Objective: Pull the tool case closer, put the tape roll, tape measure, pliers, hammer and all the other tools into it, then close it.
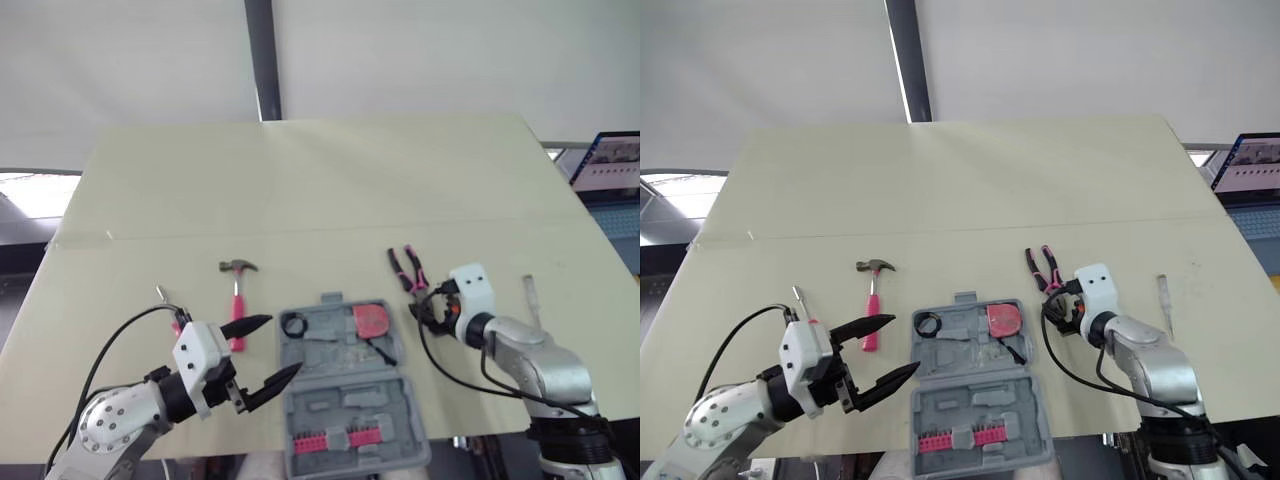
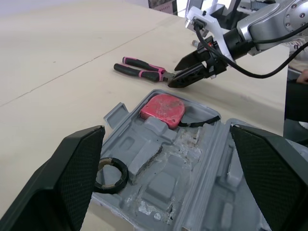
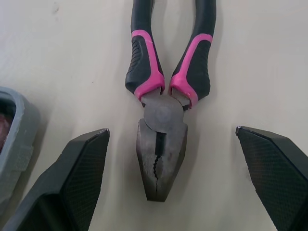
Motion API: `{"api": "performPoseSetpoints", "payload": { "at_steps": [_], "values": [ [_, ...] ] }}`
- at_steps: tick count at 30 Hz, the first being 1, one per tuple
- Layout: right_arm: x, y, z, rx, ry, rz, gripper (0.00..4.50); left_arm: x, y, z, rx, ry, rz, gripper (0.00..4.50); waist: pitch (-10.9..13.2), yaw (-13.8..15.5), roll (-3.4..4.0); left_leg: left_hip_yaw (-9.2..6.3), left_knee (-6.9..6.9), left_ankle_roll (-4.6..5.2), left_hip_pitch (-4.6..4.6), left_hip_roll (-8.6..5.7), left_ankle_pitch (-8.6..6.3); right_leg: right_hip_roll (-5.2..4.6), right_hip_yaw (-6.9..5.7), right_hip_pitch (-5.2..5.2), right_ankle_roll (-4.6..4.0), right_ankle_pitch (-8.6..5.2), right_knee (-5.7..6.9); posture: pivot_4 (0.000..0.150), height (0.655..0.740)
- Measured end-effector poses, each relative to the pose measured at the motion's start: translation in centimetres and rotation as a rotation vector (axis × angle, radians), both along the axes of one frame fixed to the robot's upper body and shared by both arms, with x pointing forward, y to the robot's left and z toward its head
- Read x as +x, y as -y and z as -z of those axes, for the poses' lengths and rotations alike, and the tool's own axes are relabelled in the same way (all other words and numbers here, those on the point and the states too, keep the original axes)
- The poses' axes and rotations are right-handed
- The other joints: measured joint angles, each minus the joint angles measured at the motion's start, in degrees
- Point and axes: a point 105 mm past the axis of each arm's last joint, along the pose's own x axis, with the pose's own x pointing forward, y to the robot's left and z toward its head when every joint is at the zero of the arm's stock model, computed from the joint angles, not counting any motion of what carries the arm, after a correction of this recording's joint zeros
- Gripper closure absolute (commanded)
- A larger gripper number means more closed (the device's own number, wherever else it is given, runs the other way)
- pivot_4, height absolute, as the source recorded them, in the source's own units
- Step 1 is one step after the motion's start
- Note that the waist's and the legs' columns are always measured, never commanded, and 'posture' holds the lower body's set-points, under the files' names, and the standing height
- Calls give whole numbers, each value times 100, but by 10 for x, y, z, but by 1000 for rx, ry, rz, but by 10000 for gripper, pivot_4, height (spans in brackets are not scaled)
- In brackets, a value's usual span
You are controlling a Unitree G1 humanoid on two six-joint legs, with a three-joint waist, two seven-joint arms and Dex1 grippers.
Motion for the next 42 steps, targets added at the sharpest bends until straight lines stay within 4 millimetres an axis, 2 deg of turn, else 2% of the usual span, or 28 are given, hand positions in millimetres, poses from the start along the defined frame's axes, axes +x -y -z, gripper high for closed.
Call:
{"api": "performPoseSetpoints", "payload": {
  "at_steps": [4,12,15,20,21,29,32,34,37,42],
  "values": [
    [5,-9,0,12,2,-8,604,-1,-1,2,2,-7,-7,0,0,6,0,-1,0,0,0,0,0,0,0,0,0,0,0,1500,7360],
    [9,-7,-1,3,2,0,604,-3,-3,5,6,-9,-26,0,0,9,0,0,0,0,-1,0,0,0,0,0,0,0,-1,1500,7360],
    [9,-6,-1,-3,1,3,8727,-3,-3,5,8,-6,-31,0,0,13,0,0,0,0,-1,0,0,0,0,0,0,0,-1,1500,7360],
    [9,-2,0,-18,-5,14,34034,-3,-3,5,6,-4,-36,0,0,-3,0,0,-2,0,-1,0,0,0,0,-1,0,0,-1,1500,7360],
    [9,-2,1,-21,-6,15,35408,-2,-3,5,6,-4,-38,0,0,-2,0,0,-2,0,-1,0,0,0,0,-1,0,0,-1,1500,7360],
    [9,6,-1,-66,-1,10,35344,-1,-5,4,-3,0,-54,0,1,26,1,-1,-1,0,-4,0,0,0,0,-1,0,0,-2,1500,7360],
    [7,18,-9,-154,7,-42,35344,0,-14,1,8,15,-78,0,4,19,7,1,-1,0,-6,0,0,0,-1,-5,0,0,-6,1500,7360],
    [3,22,-22,-218,18,-118,35344,-2,-22,-1,26,19,-81,0,7,13,11,2,-4,0,-9,0,0,0,0,-10,0,0,-9,1500,7360],
    [-7,13,-42,-284,34,-291,35344,-6,-33,2,28,2,-82,0,9,-20,14,4,-9,0,-8,2,0,0,-1,-10,0,0,-12,1500,7360],
    [-36,-24,-69,-360,10,-684,35344,-20,-51,8,27,-49,-53,0,19,-40,6,2,-9,1,-11,3,-1,1,-4,-9,0,0,-19,1500,7360]
  ]
}}
